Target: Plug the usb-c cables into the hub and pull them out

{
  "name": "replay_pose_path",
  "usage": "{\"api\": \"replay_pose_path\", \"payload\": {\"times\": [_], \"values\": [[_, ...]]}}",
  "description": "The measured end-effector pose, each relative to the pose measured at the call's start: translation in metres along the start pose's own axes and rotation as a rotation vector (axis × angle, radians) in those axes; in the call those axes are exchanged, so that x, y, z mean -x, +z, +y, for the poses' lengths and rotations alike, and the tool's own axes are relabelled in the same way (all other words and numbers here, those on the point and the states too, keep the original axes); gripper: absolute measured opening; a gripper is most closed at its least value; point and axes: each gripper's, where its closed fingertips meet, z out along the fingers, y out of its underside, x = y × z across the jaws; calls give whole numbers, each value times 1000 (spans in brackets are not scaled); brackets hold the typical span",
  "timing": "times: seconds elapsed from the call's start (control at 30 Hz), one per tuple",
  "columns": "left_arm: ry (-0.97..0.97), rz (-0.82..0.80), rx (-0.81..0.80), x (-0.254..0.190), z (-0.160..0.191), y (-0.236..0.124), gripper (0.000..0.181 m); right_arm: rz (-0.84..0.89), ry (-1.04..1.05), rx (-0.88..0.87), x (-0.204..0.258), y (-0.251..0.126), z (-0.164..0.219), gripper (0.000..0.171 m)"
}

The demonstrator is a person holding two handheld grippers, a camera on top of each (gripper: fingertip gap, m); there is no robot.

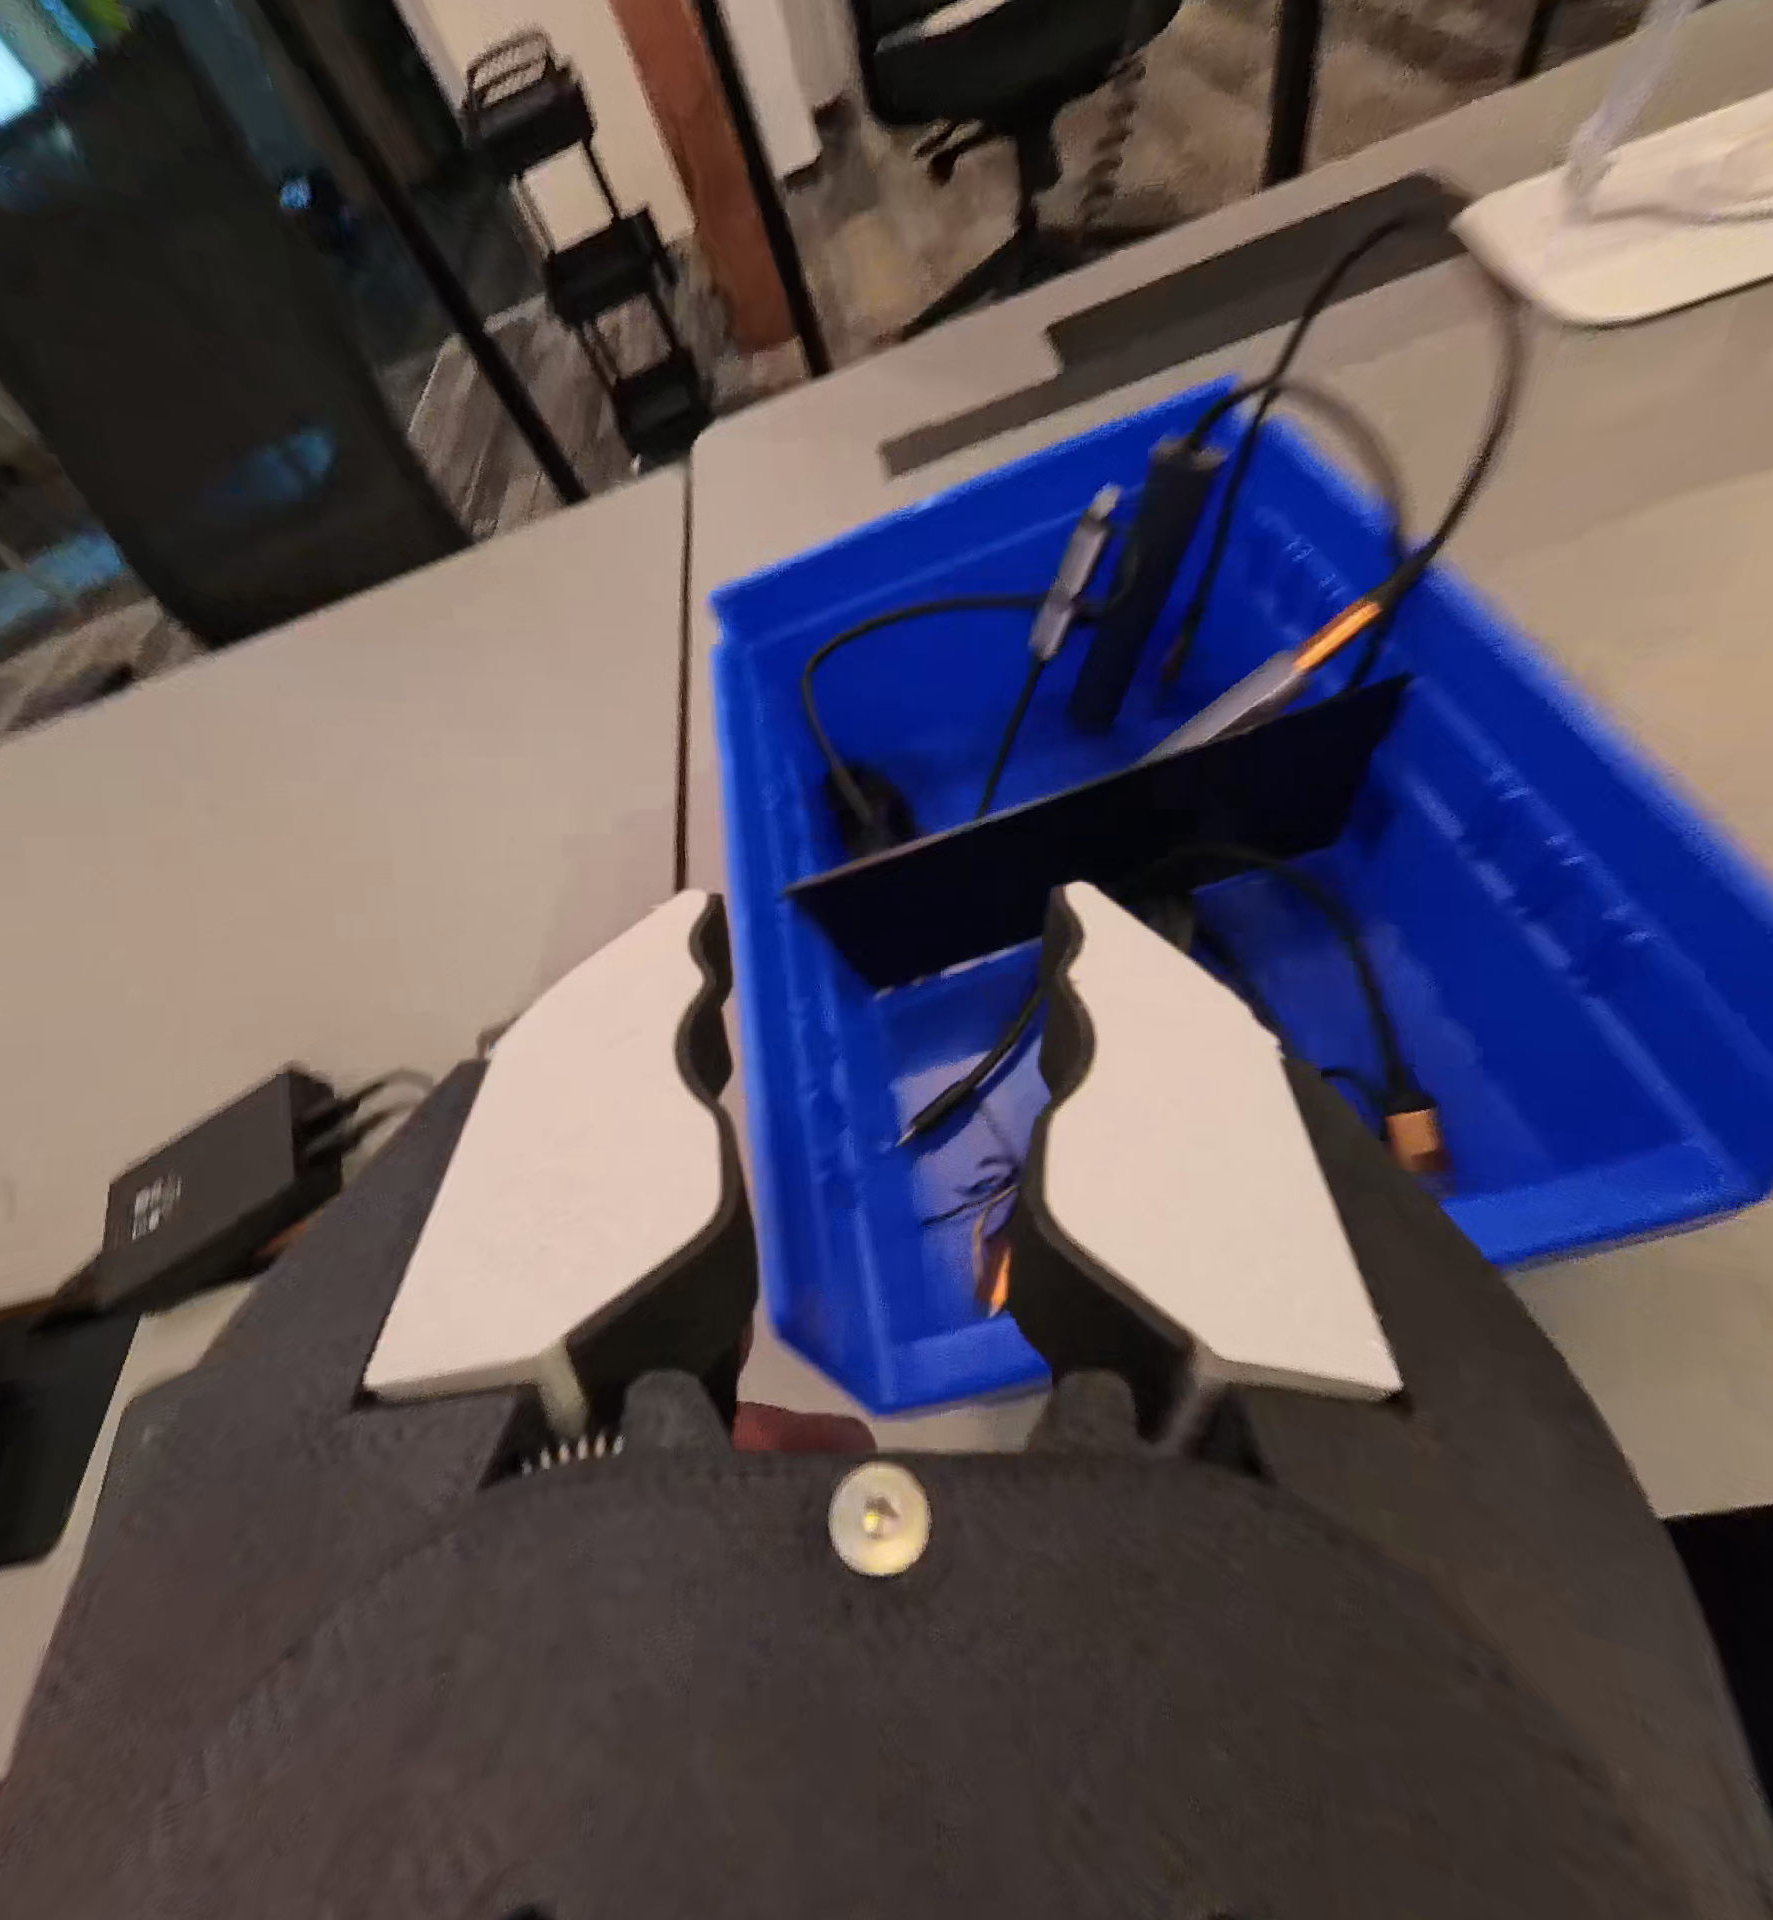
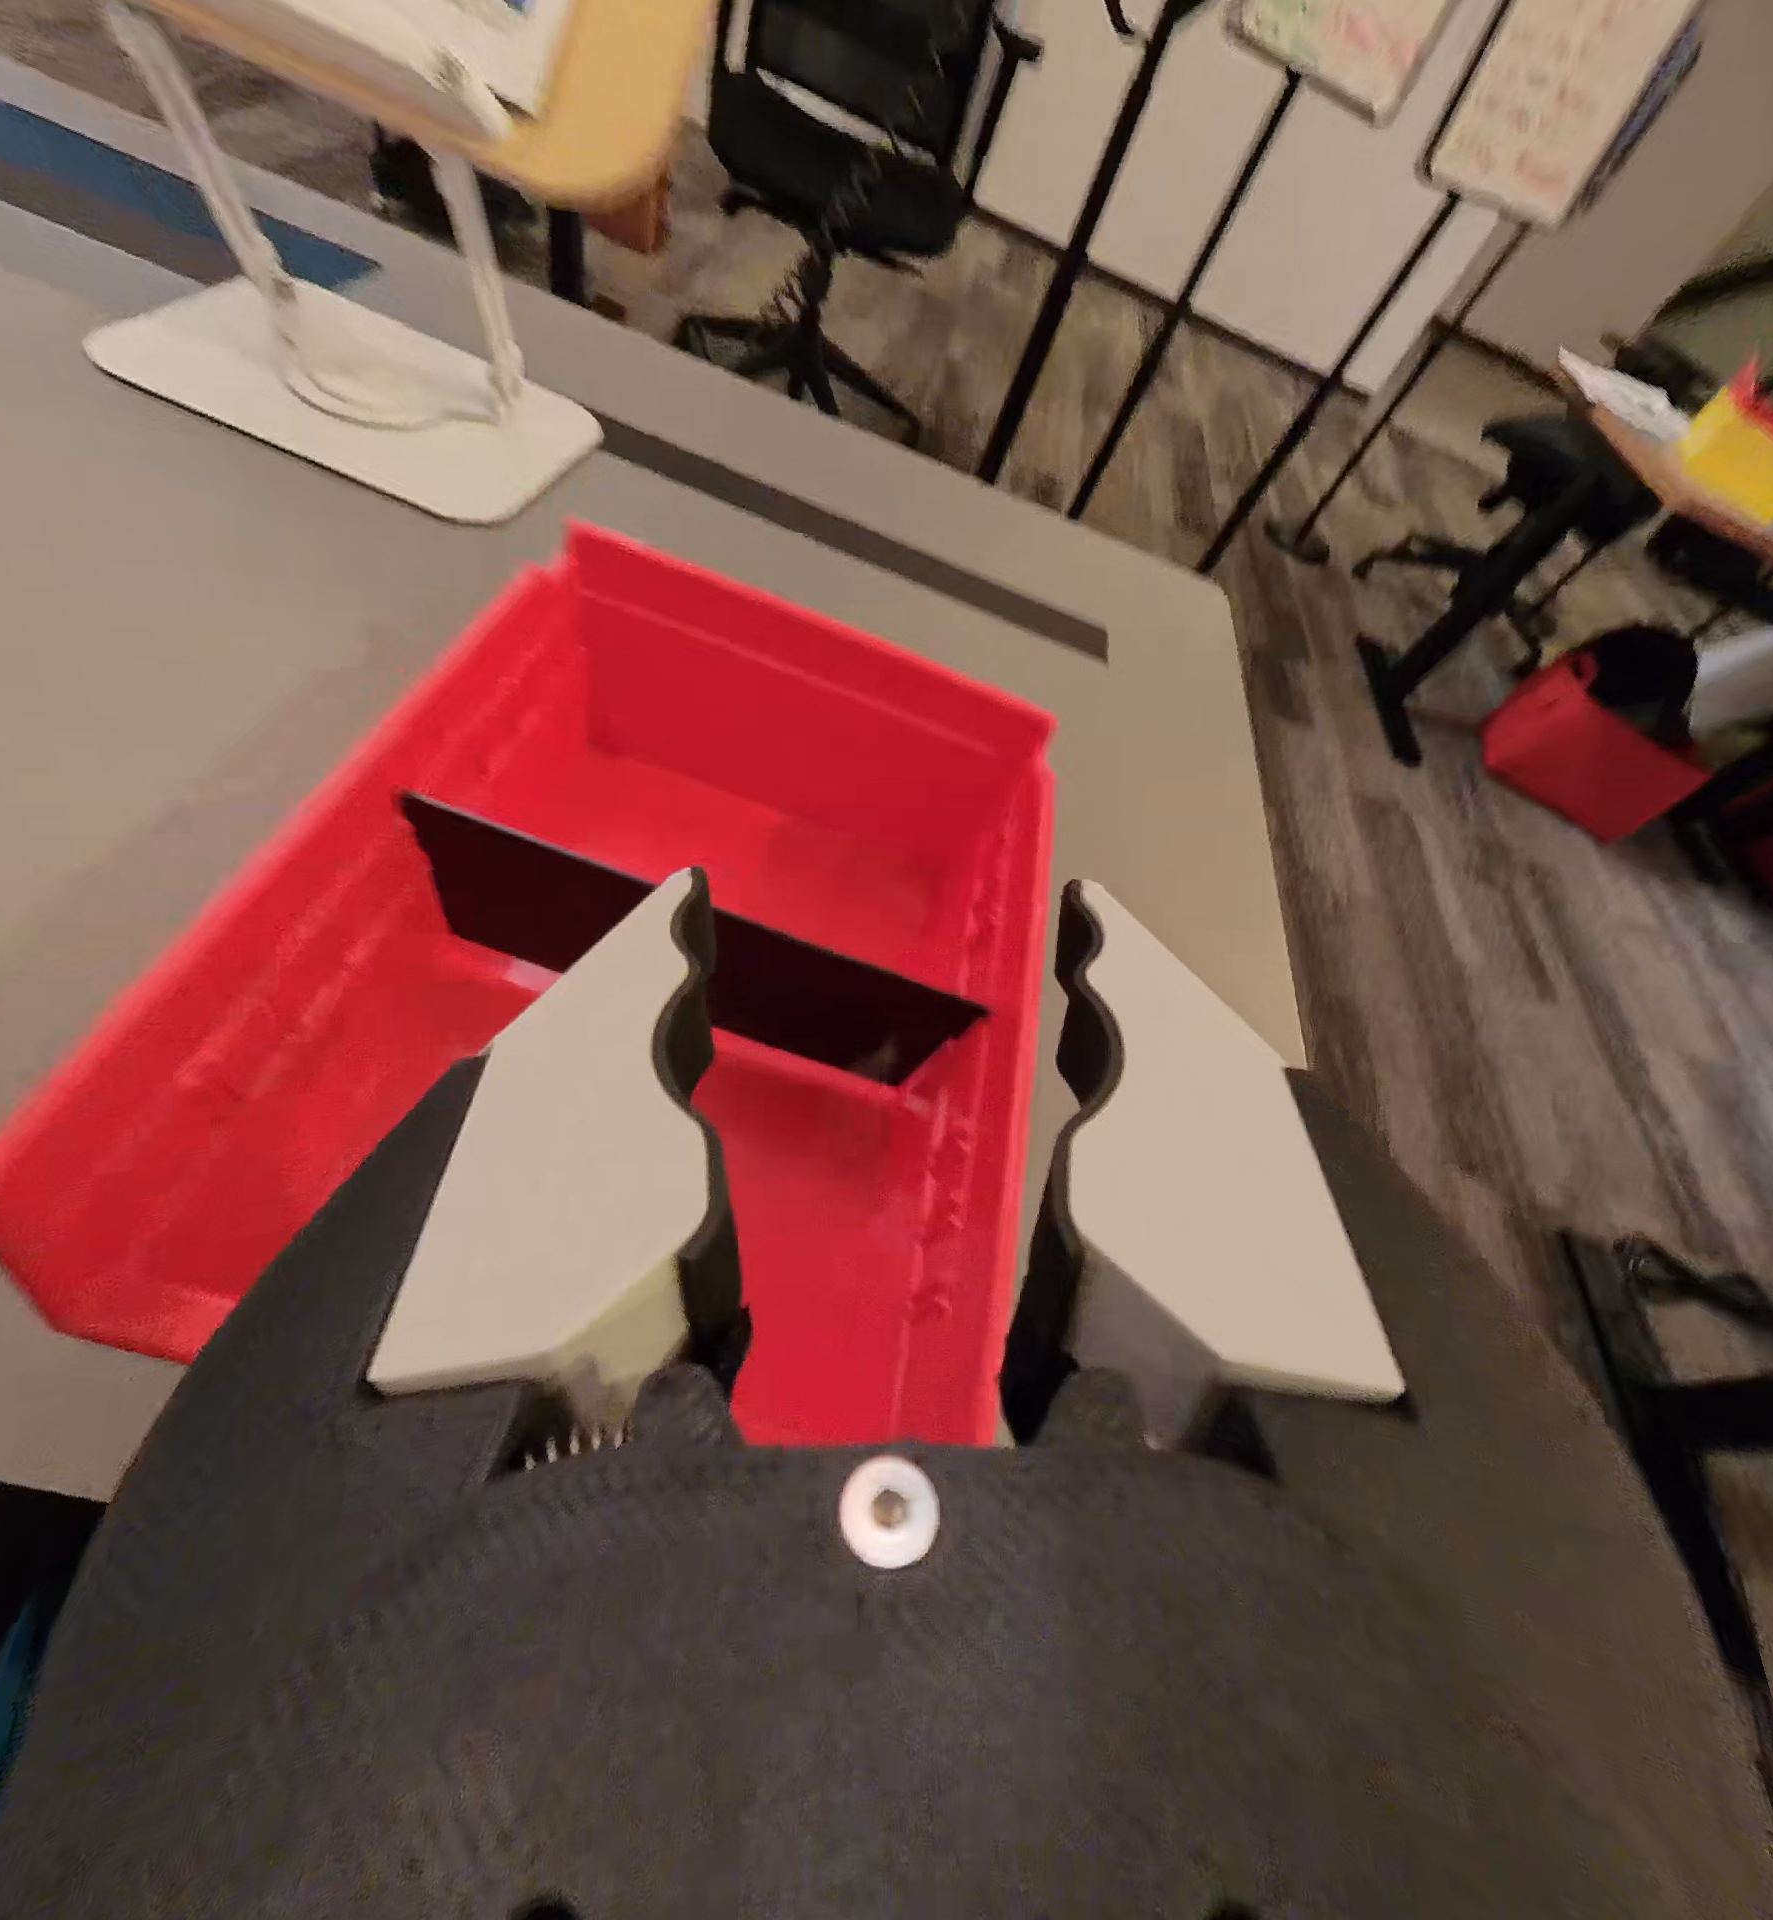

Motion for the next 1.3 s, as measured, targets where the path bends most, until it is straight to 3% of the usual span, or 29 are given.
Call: {"api": "replay_pose_path", "payload": {"times": [0.3,0.57,0.73,0.83,1.0,1.3], "values": [[194,241,-183,-152,-98,-9,62,-330,-121,-165,168,-7,-110,90],[358,343,-93,-260,-105,14,66,-577,-195,-86,313,0,-143,124],[309,514,-51,-319,-90,10,76,-597,-269,-30,363,9,-142,128],[342,535,-46,-336,-75,10,78,-595,-294,-5,380,15,-137,126],[280,551,19,-335,-48,29,80,-485,-342,129,380,50,-103,125],[227,556,40,-325,-38,40,80,-534,-210,232,418,78,-59,123]]}}
